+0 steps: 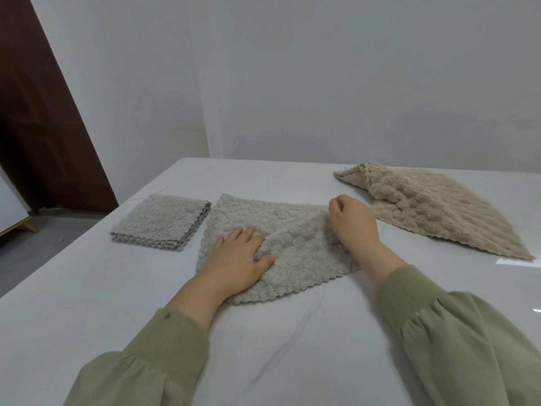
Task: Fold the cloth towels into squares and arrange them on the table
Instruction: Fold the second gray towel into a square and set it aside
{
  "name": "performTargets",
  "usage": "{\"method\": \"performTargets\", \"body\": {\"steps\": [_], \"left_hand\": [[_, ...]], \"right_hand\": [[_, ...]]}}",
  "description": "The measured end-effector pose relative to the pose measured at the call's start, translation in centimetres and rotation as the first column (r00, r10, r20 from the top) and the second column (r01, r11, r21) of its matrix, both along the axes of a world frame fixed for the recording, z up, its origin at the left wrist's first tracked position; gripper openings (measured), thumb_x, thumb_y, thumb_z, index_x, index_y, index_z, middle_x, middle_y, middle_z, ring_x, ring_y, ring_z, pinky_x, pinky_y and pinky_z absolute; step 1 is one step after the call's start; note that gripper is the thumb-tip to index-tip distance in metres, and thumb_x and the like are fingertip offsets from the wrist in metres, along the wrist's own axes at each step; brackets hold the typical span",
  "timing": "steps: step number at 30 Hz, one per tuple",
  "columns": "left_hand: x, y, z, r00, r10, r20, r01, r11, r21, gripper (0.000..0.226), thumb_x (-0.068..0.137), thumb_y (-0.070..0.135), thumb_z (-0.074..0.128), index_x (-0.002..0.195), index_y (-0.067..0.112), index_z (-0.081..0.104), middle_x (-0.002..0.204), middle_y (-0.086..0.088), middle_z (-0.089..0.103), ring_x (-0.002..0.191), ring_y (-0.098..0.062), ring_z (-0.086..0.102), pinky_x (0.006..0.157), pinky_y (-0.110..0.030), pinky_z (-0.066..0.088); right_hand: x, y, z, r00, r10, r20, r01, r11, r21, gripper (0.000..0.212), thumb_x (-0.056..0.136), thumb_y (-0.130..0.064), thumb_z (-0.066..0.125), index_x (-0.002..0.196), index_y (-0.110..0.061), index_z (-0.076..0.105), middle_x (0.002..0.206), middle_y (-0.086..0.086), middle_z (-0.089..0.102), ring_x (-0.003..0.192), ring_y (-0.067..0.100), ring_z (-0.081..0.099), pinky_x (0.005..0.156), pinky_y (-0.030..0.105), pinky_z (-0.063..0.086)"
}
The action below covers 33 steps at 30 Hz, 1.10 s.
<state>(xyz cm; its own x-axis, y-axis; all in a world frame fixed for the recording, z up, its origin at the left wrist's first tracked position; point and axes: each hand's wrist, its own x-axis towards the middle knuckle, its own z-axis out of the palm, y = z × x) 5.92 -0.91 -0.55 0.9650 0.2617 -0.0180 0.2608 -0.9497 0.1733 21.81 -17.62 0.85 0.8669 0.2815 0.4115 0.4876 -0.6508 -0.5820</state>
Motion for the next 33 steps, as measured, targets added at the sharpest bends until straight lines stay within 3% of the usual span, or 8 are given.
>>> {"method": "performTargets", "body": {"steps": [4, 8, 12, 18, 21, 24, 28, 33], "left_hand": [[0.2, 0.0, -0.1, 0.999, -0.034, -0.002, 0.034, 0.999, 0.002, 0.062, 0.094, 0.058, 0.029, 0.149, 0.033, 0.014, 0.159, 0.005, 0.001, 0.146, -0.015, -0.003, 0.118, -0.046, 0.001], [0.3, 0.1, -0.2, 0.999, -0.041, -0.020, 0.041, 0.999, 0.023, 0.063, 0.094, 0.059, 0.030, 0.149, 0.034, 0.013, 0.159, 0.006, 0.000, 0.146, -0.015, -0.004, 0.118, -0.046, 0.001], [0.4, 0.1, -0.4, 0.999, -0.052, 0.002, 0.052, 0.999, 0.012, 0.065, 0.093, 0.061, 0.031, 0.149, 0.039, 0.007, 0.159, 0.007, 0.002, 0.146, -0.015, -0.002, 0.117, -0.045, 0.001], [0.2, 0.2, -0.5, 0.998, -0.065, 0.016, 0.065, 0.998, 0.008, 0.068, 0.091, 0.063, 0.032, 0.148, 0.040, 0.003, 0.159, 0.008, 0.001, 0.146, -0.014, -0.003, 0.118, -0.046, 0.001], [0.1, 0.1, -0.3, 0.997, -0.058, 0.060, 0.059, 0.998, -0.030, 0.070, 0.090, 0.061, 0.037, 0.149, 0.037, 0.008, 0.159, 0.007, 0.006, 0.146, -0.013, 0.001, 0.118, -0.046, 0.004], [-0.5, -0.3, 0.1, 0.975, -0.068, 0.210, 0.081, 0.995, -0.054, 0.068, 0.089, 0.055, 0.046, 0.148, 0.031, 0.022, 0.156, 0.005, 0.021, 0.143, -0.014, 0.015, 0.116, -0.045, 0.015], [-2.1, -1.9, 0.8, 0.901, -0.164, 0.402, 0.222, 0.970, -0.102, 0.037, 0.086, 0.040, 0.059, 0.120, 0.025, 0.058, 0.120, 0.008, 0.051, 0.114, -0.009, 0.041, 0.098, -0.028, 0.035], [-4.2, -2.4, 1.2, 0.906, -0.190, 0.379, 0.268, 0.949, -0.166, 0.014, 0.089, 0.032, 0.059, 0.089, 0.024, 0.070, 0.086, 0.014, 0.063, 0.083, -0.004, 0.054, 0.077, -0.024, 0.044]], "right_hand": [[2.5, -0.4, -0.5, 0.995, -0.062, -0.072, 0.040, 0.961, -0.273, 0.032, 0.092, -0.033, 0.053, 0.090, -0.007, 0.071, 0.088, 0.009, 0.070, 0.085, 0.028, 0.062, 0.073, 0.037, 0.052], [3.7, 0.1, 0.0, 0.990, -0.078, -0.120, 0.037, 0.950, -0.309, 0.020, 0.088, -0.028, 0.061, 0.089, -0.012, 0.074, 0.088, 0.004, 0.072, 0.082, 0.024, 0.064, 0.070, 0.033, 0.054], [3.4, 0.6, -0.4, 0.994, -0.105, -0.021, 0.103, 0.990, -0.100, 0.021, 0.091, -0.018, 0.057, 0.092, -0.006, 0.073, 0.089, 0.011, 0.072, 0.079, 0.026, 0.063, 0.068, 0.032, 0.052], [1.9, -0.1, -0.5, 0.993, -0.105, 0.044, 0.089, 0.955, 0.284, 0.037, 0.093, -0.014, 0.042, 0.128, -0.011, 0.052, 0.113, 0.007, 0.065, 0.106, 0.026, 0.056, 0.100, 0.046, 0.039], [-0.2, -0.5, -0.6, 0.978, -0.064, 0.200, 0.014, 0.970, 0.241, 0.032, 0.088, -0.010, 0.045, 0.116, -0.008, 0.060, 0.108, 0.008, 0.065, 0.105, 0.027, 0.055, 0.094, 0.046, 0.041], [-3.1, -0.9, -1.0, 0.940, 0.051, 0.338, -0.077, 0.995, 0.064, 0.029, 0.079, -0.016, 0.040, 0.083, -0.007, 0.066, 0.077, 0.010, 0.067, 0.076, 0.030, 0.059, 0.074, 0.045, 0.047], [-6.1, -1.7, -2.4, 0.922, 0.204, 0.329, -0.107, 0.951, -0.289, 0.028, 0.075, -0.024, 0.036, 0.062, -0.010, 0.056, 0.065, 0.008, 0.061, 0.065, 0.032, 0.053, 0.060, 0.036, 0.041], [-7.9, -3.1, -2.0, 0.883, 0.125, 0.453, 0.045, 0.937, -0.347, 0.035, 0.076, -0.023, 0.037, 0.042, -0.018, 0.028, 0.038, -0.003, 0.029, 0.039, 0.022, 0.030, 0.056, 0.032, 0.034]]}}
